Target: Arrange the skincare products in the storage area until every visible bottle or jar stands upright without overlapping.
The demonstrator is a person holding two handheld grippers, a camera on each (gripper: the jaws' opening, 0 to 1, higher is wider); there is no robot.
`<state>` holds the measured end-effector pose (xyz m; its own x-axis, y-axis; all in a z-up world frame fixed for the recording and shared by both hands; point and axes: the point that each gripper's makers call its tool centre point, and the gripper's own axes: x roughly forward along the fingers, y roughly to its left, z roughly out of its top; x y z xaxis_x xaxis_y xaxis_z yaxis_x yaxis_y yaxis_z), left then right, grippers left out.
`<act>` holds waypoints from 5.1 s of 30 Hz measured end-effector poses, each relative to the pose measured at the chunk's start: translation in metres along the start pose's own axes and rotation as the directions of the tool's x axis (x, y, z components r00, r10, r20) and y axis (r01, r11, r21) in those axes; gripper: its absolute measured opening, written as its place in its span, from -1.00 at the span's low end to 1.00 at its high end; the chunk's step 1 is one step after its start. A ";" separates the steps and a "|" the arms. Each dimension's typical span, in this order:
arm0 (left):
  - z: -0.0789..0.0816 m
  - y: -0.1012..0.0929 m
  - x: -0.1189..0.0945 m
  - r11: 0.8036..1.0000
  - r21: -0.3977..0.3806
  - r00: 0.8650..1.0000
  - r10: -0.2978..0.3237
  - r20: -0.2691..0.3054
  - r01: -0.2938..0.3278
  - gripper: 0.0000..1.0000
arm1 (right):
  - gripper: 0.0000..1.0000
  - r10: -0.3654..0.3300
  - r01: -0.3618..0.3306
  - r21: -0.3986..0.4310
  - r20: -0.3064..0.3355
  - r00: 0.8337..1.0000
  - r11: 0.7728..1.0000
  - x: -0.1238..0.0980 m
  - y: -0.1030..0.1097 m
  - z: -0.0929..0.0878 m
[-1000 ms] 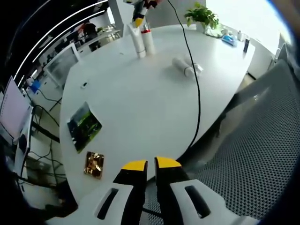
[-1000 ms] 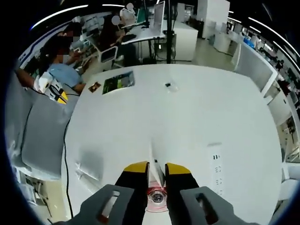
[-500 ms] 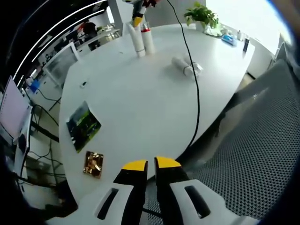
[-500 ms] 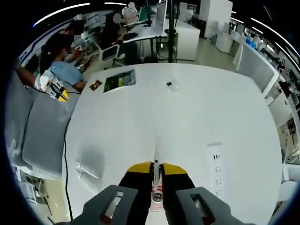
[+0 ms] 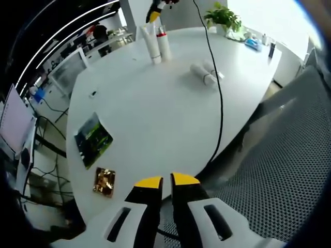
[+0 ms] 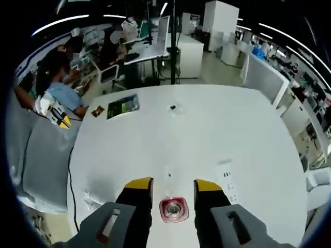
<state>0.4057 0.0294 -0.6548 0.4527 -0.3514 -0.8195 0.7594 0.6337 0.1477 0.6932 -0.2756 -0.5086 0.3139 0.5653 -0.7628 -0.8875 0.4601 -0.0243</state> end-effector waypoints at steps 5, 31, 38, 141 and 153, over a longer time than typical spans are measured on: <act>-0.001 -0.001 0.001 1.000 0.007 1.000 -0.002 -0.005 0.002 -0.89 | -0.41 -0.046 0.045 0.022 0.085 0.995 0.999 -0.032 0.035 0.000; 0.015 -0.002 -0.004 0.995 0.094 0.998 0.023 0.066 -0.029 -0.57 | -0.32 0.157 -0.278 -0.355 -0.332 0.930 0.892 0.047 0.181 -0.177; 0.016 -0.002 -0.004 0.995 0.095 0.997 0.021 0.069 -0.027 -0.58 | -0.32 0.093 -0.440 -0.533 -0.556 0.826 0.723 0.066 0.192 -0.210; 0.151 -0.129 -0.072 0.708 -0.126 0.606 -0.482 0.633 0.695 -0.64 | -0.71 -0.160 -0.273 0.588 0.579 0.799 0.762 -0.029 0.341 0.025; 0.167 -0.143 -0.097 0.563 -0.035 0.415 -0.564 0.714 0.826 -0.58 | -0.71 0.060 -0.507 0.414 0.727 0.684 0.756 -0.048 0.359 0.036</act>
<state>0.3313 -0.1418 -0.5038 0.0935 -0.9952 -0.0280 0.7848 0.0910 -0.6131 0.3717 -0.1130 -0.4578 0.4069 0.9119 -0.0530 -0.6902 0.3450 0.6361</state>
